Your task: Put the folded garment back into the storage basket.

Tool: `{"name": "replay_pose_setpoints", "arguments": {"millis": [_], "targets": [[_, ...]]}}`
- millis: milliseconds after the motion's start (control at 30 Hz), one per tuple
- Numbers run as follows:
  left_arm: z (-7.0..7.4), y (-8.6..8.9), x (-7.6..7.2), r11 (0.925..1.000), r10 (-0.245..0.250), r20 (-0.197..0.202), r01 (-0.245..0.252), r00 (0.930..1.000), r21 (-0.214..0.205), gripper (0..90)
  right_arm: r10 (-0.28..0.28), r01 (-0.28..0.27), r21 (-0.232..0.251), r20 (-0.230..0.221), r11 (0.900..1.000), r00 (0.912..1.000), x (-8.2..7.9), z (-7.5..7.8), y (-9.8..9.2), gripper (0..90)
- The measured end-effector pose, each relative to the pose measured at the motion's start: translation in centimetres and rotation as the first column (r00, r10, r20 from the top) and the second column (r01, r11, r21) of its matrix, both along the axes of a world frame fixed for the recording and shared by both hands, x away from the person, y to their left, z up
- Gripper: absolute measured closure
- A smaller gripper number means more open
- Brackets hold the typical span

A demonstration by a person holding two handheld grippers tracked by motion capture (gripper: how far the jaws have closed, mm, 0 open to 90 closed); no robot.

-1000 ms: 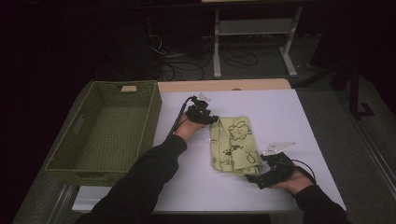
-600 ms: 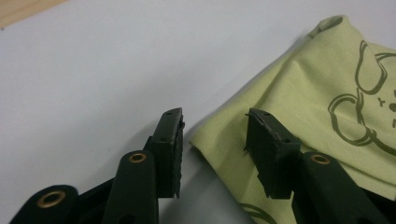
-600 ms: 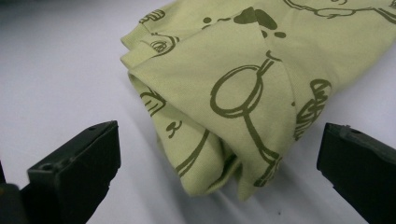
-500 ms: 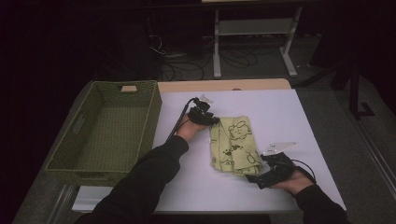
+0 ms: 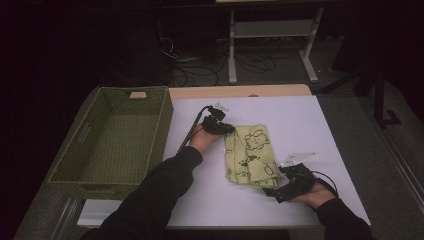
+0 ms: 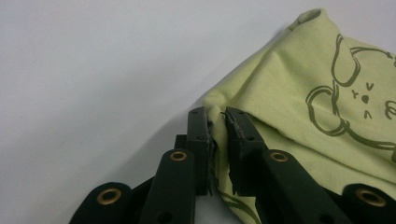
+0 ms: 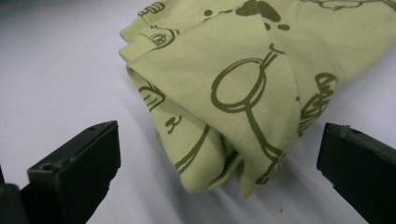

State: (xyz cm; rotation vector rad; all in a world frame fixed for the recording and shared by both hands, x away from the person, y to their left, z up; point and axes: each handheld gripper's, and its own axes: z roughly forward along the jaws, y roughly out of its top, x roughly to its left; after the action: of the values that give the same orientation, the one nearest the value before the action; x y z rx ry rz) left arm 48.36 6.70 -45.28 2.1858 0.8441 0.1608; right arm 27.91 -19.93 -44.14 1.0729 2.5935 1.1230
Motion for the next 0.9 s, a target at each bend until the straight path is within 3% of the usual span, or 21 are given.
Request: {"name": "replay_pose_setpoints", "arguments": {"millis": [600, 900], "targets": [[-0.05, -0.07, -0.04, 0.9999, 0.011, 0.000, -0.011, 0.9999, -0.003, 79.6, 0.007, -0.009, -0.076, -0.031, 0.9970, 0.9995, 0.22, -0.62, 0.41, 21.9], [0.02, -0.12, -0.03, 0.9997, 0.023, -0.004, -0.023, 0.9997, -0.001, 81.2, 0.026, -0.027, -0.069, -0.028, 0.9972, 0.9993, 0.18, -0.39, 0.56, 47.3]]}}
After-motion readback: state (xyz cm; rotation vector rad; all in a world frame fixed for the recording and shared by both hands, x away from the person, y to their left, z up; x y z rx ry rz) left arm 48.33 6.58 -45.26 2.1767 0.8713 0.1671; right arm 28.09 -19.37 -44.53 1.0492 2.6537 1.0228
